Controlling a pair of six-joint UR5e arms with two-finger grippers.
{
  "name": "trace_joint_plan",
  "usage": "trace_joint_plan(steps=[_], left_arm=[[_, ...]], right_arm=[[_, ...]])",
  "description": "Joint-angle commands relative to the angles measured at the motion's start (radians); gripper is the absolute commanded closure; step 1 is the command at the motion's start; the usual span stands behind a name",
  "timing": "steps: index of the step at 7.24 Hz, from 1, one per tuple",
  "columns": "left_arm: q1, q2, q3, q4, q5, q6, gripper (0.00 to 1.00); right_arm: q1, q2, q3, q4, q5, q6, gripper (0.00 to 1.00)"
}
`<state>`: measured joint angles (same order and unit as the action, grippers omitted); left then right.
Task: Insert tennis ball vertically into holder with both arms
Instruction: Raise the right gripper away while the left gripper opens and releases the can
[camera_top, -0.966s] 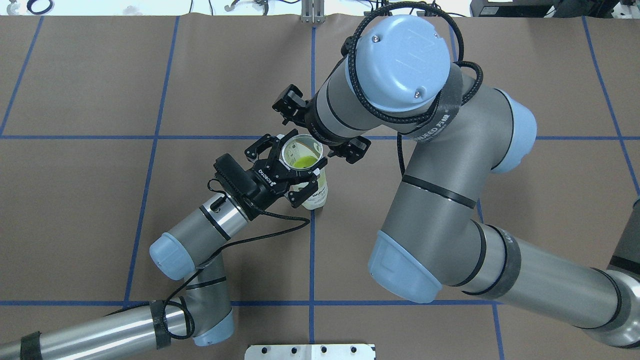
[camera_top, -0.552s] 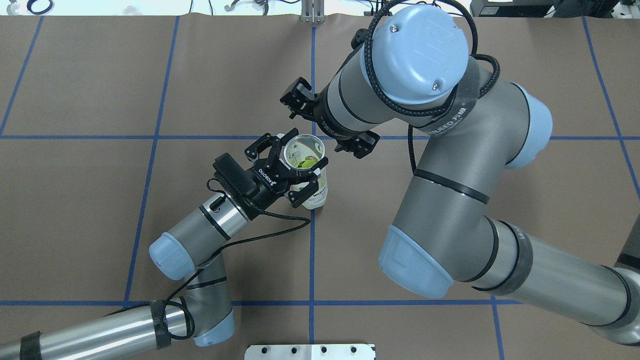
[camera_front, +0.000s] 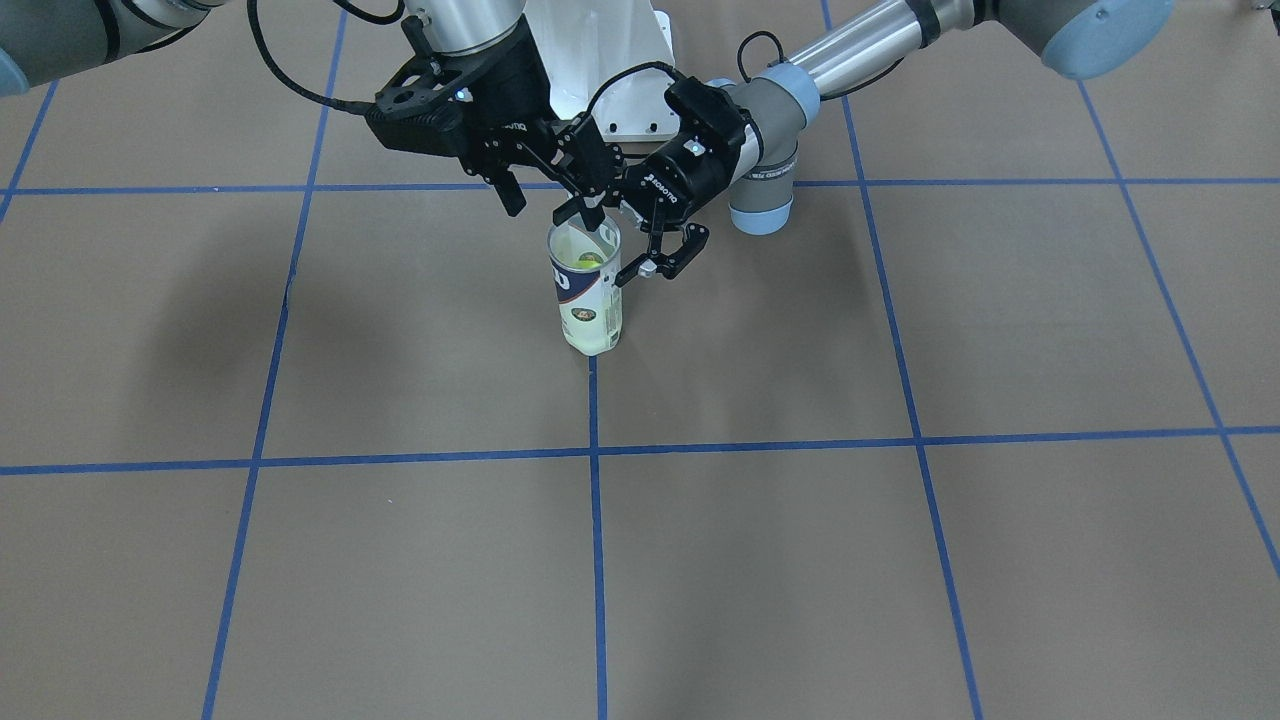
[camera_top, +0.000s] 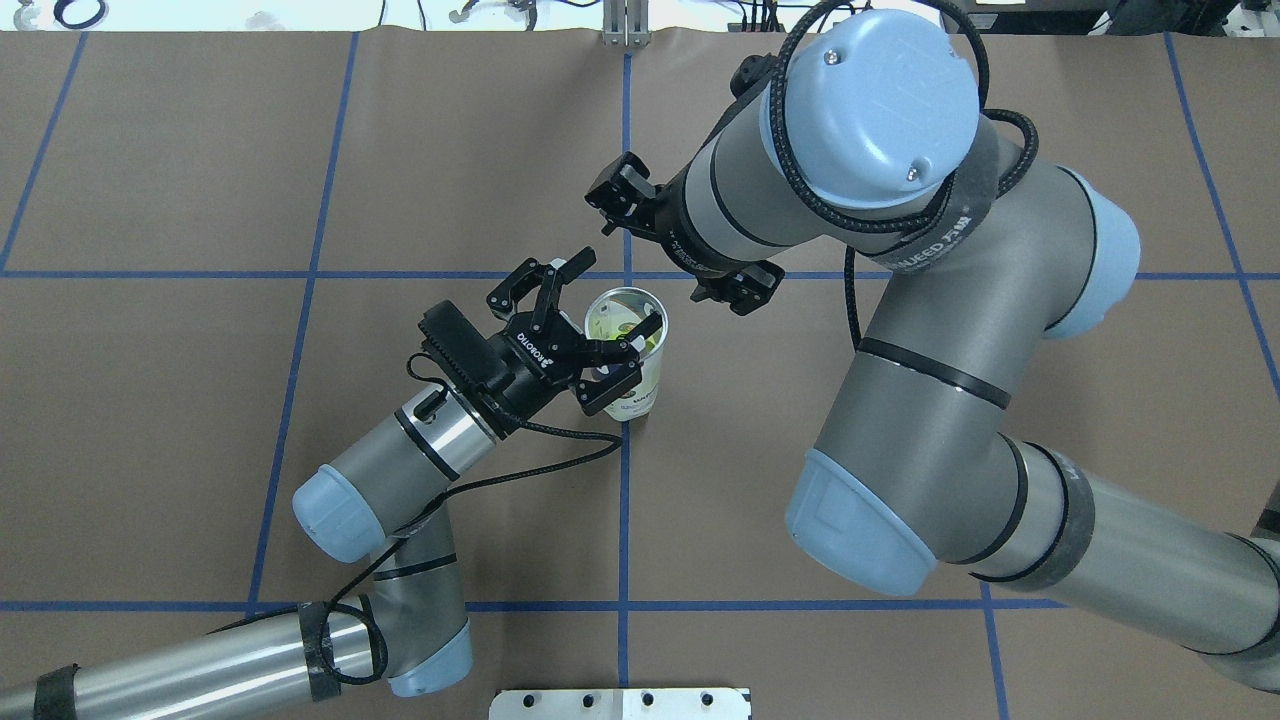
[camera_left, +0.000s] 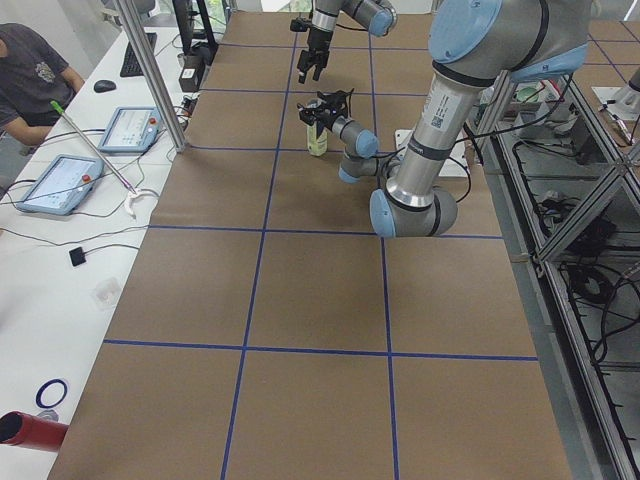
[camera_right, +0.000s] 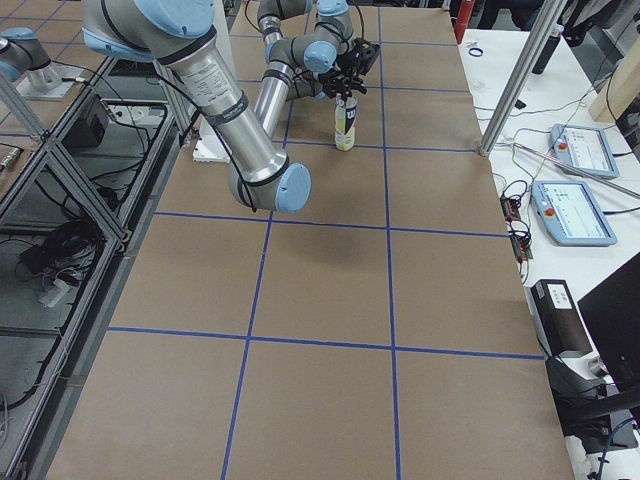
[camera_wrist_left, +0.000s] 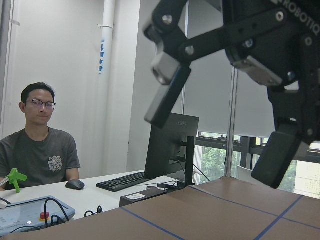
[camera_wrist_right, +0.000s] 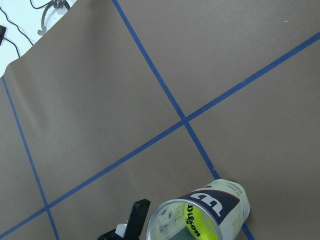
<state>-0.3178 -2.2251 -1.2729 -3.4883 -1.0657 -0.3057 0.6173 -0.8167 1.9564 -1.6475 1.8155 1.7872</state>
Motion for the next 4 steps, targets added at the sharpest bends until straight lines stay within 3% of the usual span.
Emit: trace_joint_plan(steps=[1,4], left_arm=[[0.020,0.030,-0.055,0.002,0.001,-0.001,0.02],[0.020,0.190,-0.218,0.015,-0.003,-0.003,0.02]], right_arm=[[0.076,-0.031,0.013,0.000,0.077,-0.017,0.00],[0.197,-0.159,0.079,0.000,0.180,-0.176,0.00]])
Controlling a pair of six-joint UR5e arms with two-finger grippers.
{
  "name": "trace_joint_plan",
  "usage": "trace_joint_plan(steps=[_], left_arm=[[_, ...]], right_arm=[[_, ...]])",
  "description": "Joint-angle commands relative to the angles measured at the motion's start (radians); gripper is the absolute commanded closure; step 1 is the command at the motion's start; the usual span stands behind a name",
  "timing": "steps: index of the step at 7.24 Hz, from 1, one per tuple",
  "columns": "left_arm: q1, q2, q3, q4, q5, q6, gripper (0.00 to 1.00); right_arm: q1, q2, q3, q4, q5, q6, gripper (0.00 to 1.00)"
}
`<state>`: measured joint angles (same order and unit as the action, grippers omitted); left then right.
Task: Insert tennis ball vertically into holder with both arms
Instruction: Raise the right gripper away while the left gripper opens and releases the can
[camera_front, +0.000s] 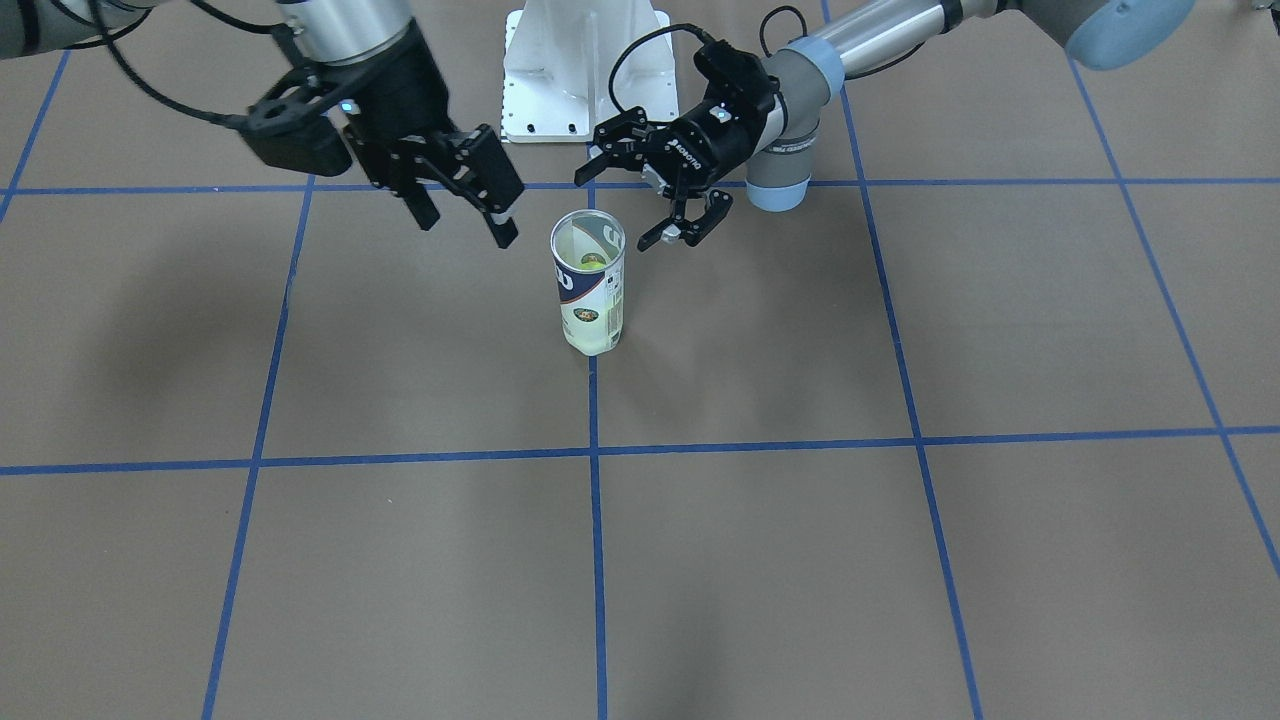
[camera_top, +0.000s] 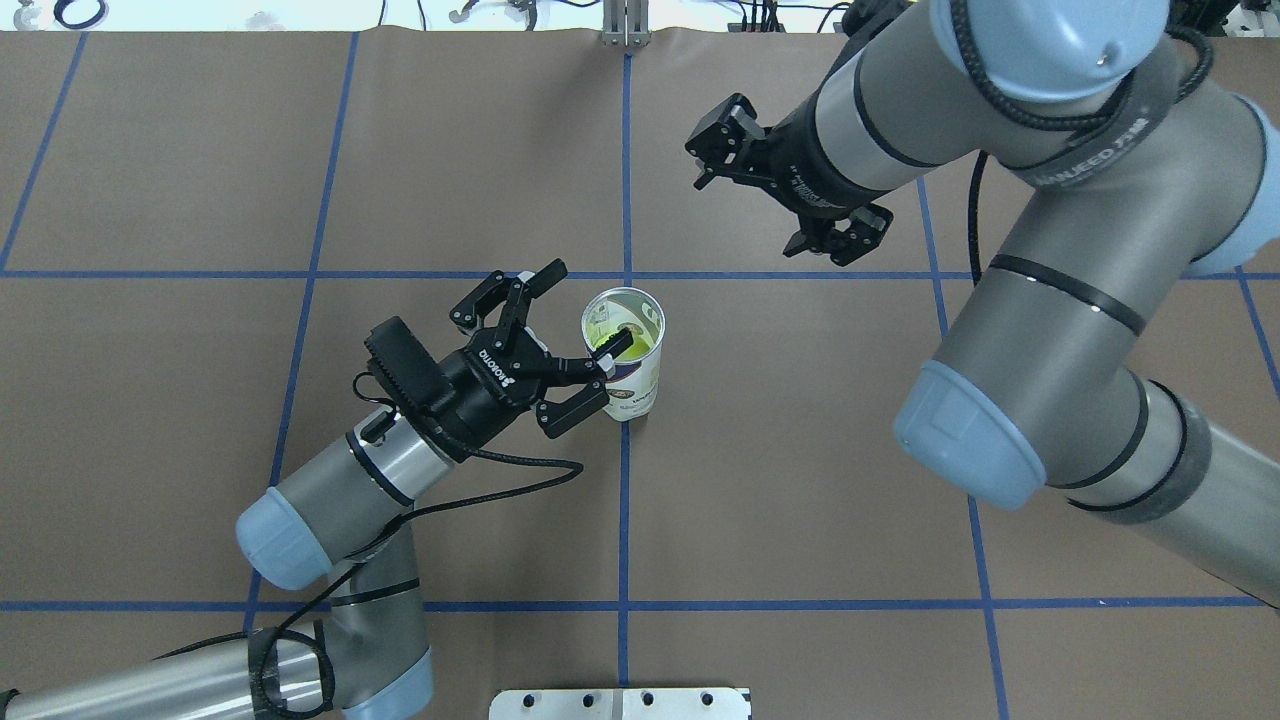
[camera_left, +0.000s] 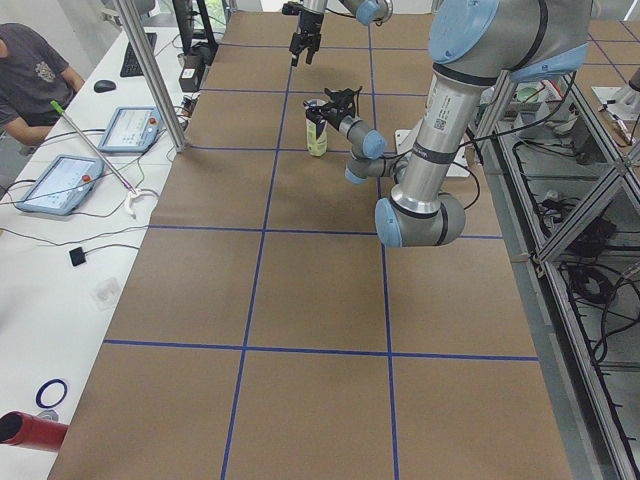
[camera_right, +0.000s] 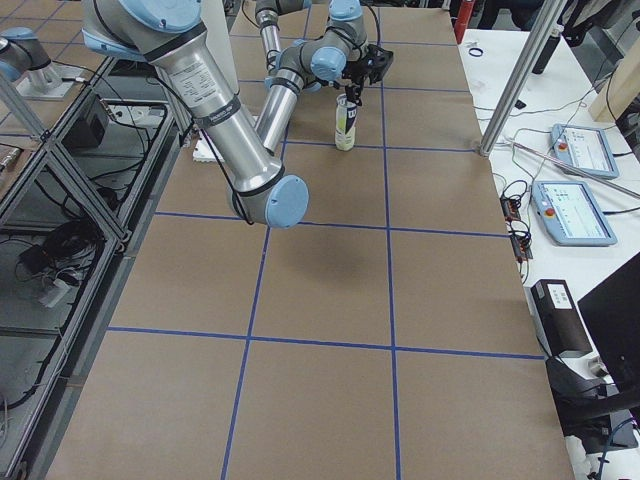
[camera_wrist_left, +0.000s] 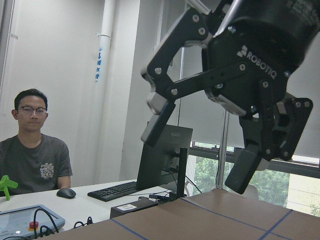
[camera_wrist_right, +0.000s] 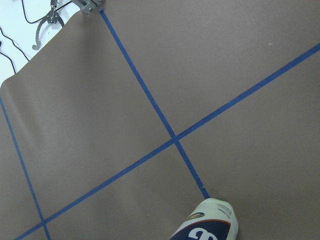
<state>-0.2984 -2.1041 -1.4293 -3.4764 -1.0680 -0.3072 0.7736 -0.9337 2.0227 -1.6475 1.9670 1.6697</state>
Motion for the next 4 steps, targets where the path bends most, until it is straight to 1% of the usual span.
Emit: trace_joint_plan(steps=[1,2,3,4], left_arm=[[-0.004,0.123,-0.119,0.005,-0.001,-0.001,0.05],[-0.036,0.194,-0.132,0.003,0.002,-0.013,0.13],[-0.072,0.250,-0.132,0.003,0.029,-0.016,0.17],[-0.086,0.277,-0.131,0.006,0.124,-0.016,0.17]], right_arm=[[0.058,-0.053,0.011,0.000,0.039,-0.080,0.00],[0.075,-0.066,0.011,0.000,0.042,-0.097,0.00],[0.088,-0.095,0.011,0.000,0.044,-0.146,0.00],[0.101,-0.137,0.004,0.002,0.043,-0.230,0.00]])
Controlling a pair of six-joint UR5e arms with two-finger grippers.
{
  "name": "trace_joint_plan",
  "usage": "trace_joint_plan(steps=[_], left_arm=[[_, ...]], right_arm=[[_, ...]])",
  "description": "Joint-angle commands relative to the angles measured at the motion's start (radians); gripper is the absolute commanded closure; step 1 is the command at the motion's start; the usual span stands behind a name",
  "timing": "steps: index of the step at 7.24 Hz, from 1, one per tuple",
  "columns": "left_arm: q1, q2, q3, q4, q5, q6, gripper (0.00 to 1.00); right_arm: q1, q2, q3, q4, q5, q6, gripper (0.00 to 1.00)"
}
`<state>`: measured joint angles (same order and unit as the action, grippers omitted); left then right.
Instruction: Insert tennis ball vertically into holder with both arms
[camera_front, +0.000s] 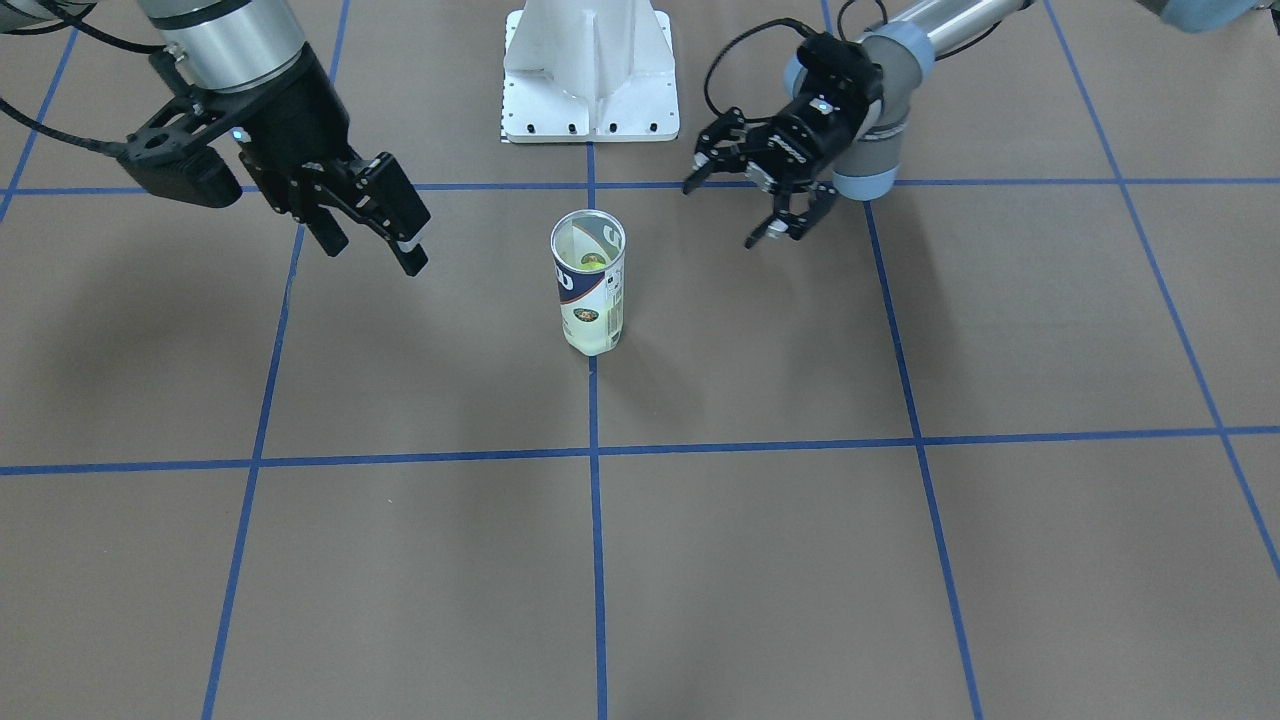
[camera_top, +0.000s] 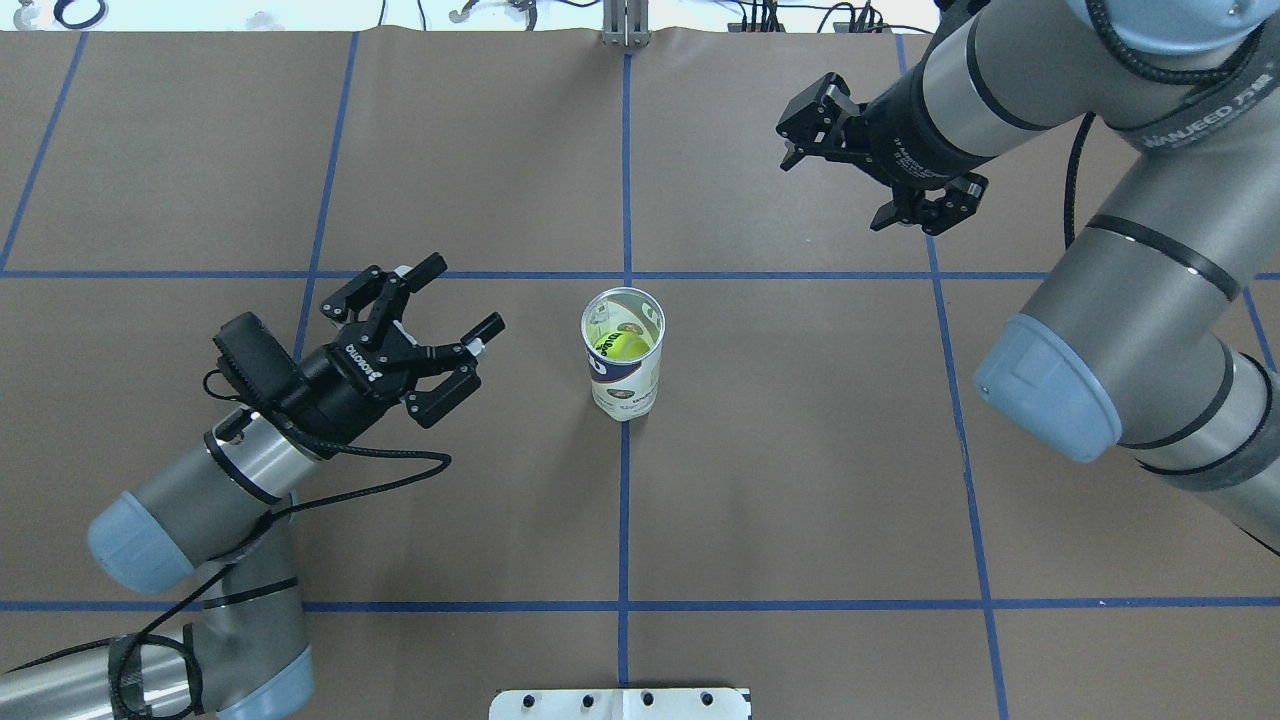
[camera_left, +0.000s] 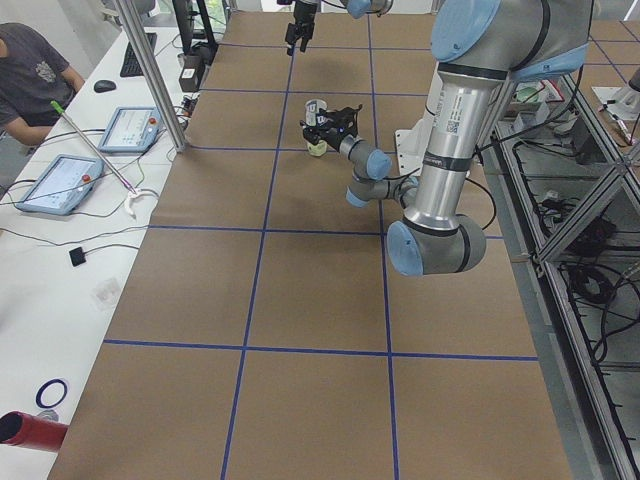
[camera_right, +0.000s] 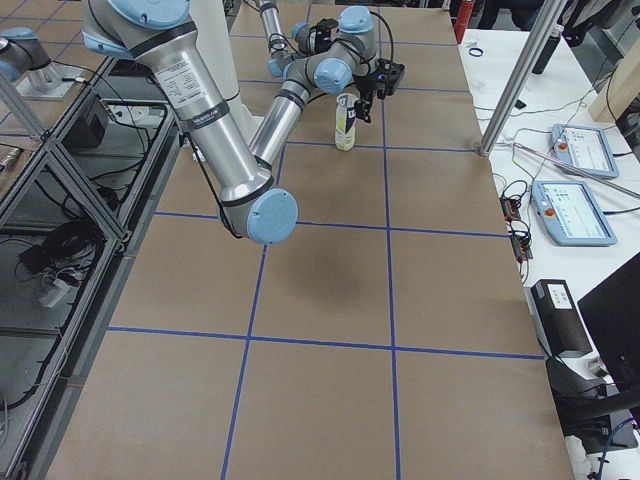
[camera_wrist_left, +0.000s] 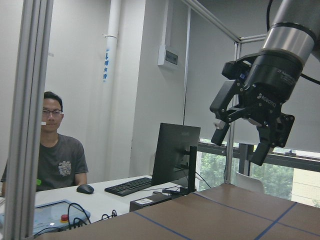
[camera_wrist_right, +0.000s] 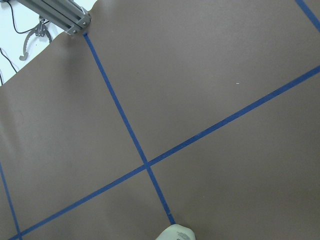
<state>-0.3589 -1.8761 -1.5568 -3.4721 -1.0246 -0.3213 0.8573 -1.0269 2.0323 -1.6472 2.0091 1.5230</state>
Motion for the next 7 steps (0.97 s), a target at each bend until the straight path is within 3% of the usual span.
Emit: trace_joint_plan(steps=[1,3,6,7], left_arm=[[-0.035,0.052,0.004,0.017,0.175,-0.002,0.16],[-0.063,0.081,0.015,0.050,0.288,-0.005,0.16],[-0.199,0.123,0.070,0.145,0.288,-0.047,0.13],[-0.221,0.124,0.079,0.263,0.284,-0.047,0.13]], right_arm=[[0.044,-0.080,-0.009,0.003,-0.004,-0.187,0.00],[0.089,-0.122,-0.023,0.006,-0.004,-0.292,0.00],[0.127,-0.148,-0.064,0.010,-0.010,-0.392,0.00],[0.152,-0.156,-0.076,0.010,-0.013,-0.450,0.00]])
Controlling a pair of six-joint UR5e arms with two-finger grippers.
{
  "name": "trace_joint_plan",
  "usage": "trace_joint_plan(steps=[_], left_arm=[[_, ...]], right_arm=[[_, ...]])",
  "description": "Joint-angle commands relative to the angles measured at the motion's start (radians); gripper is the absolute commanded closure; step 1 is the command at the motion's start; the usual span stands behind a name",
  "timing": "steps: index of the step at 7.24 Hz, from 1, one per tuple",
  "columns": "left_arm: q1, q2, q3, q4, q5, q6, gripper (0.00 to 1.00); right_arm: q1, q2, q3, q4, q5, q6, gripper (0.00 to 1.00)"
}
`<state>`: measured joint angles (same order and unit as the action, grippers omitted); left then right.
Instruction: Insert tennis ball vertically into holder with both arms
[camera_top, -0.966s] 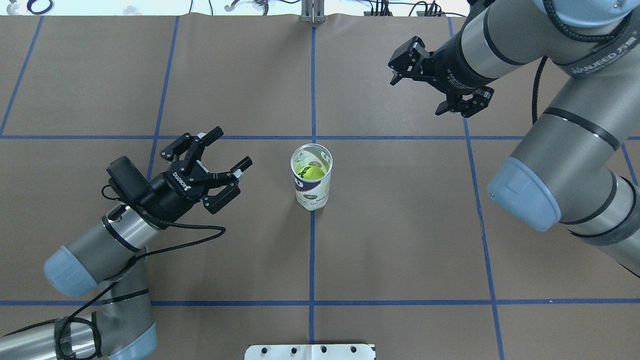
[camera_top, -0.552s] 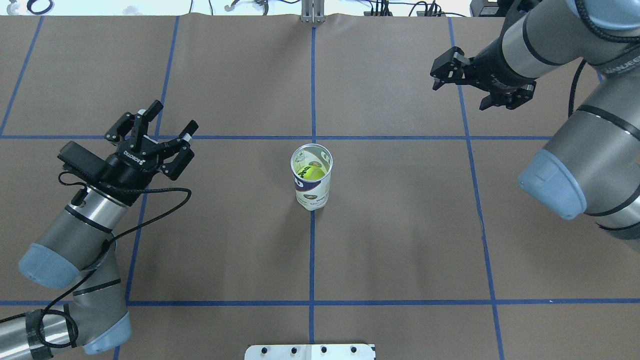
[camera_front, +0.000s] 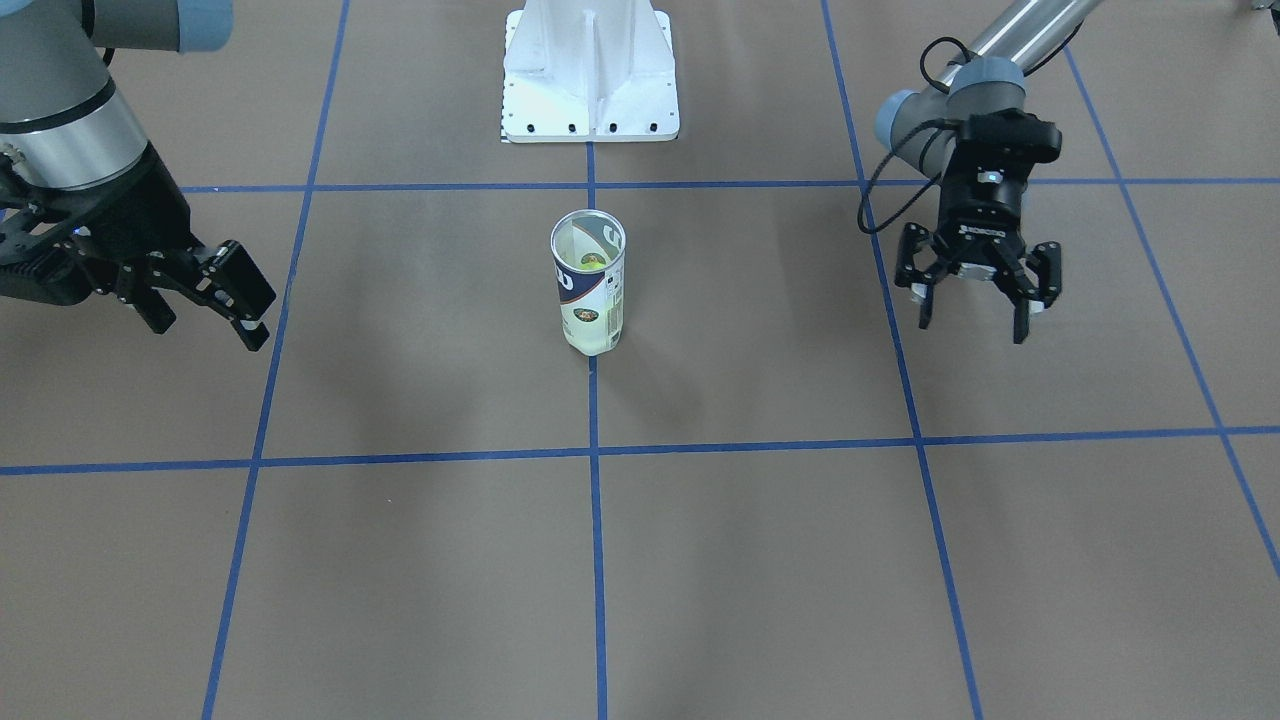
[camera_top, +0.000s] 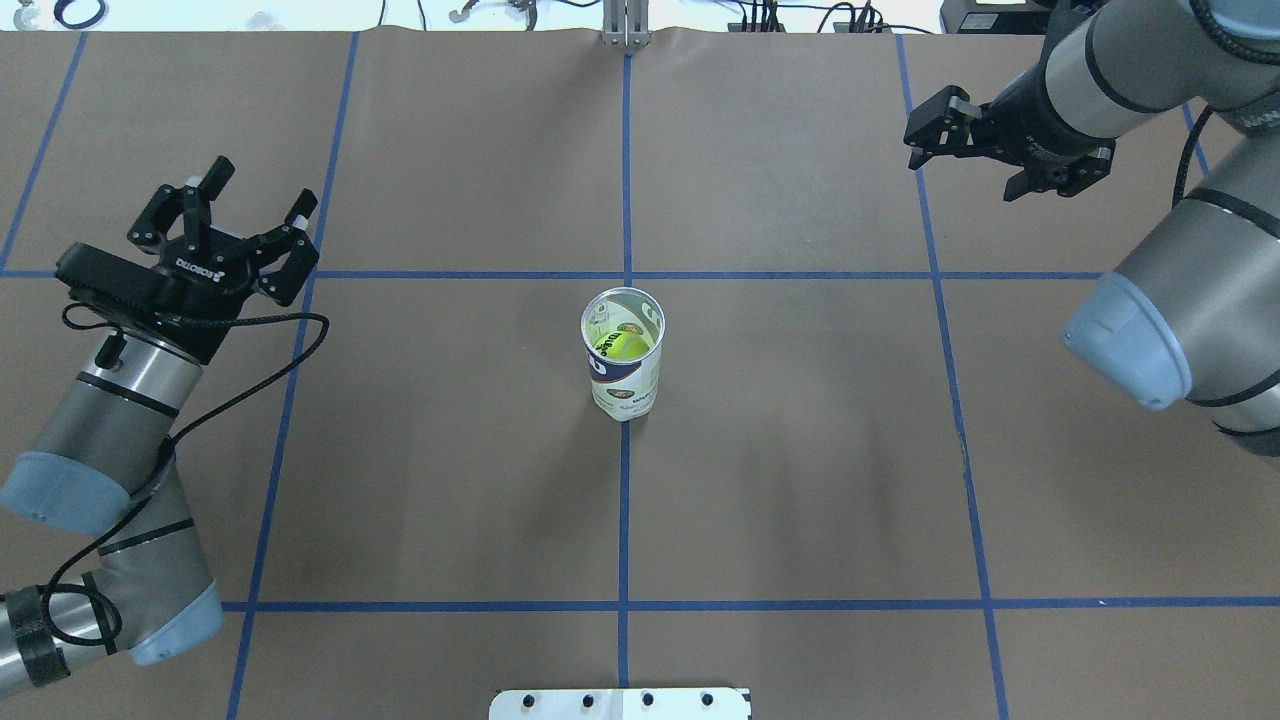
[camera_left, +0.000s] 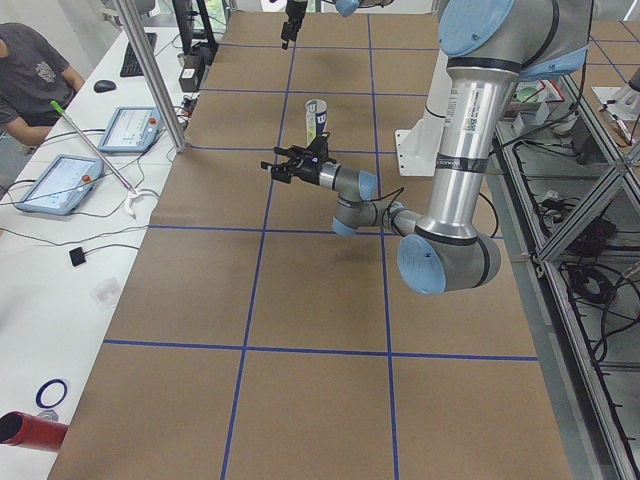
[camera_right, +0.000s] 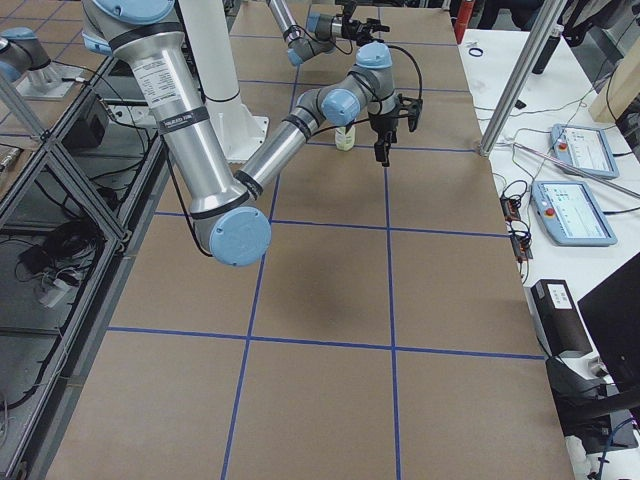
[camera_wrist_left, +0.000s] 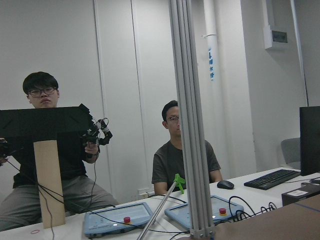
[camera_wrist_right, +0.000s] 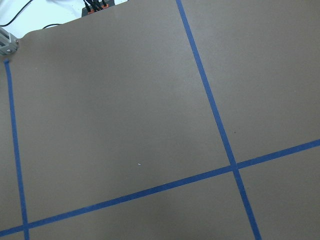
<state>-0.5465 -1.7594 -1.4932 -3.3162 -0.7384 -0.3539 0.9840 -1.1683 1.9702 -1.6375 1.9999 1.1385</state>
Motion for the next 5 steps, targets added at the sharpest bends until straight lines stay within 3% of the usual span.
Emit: trace_joint_plan(steps=[1,4,5], left_arm=[[-0.070,0.008,0.013,0.165,-0.010,-0.014,0.13],[-0.240,0.000,-0.010,0.458,-0.204,-0.046,0.13],[-0.301,-0.003,-0.036,0.586,-0.333,-0.106,0.13]], right_arm=[[0.047,-0.014,-0.023,0.001,0.000,-0.097,0.00],[0.050,-0.013,-0.037,0.002,0.002,-0.105,0.00],[0.050,-0.013,-0.039,0.002,0.000,-0.124,0.00]])
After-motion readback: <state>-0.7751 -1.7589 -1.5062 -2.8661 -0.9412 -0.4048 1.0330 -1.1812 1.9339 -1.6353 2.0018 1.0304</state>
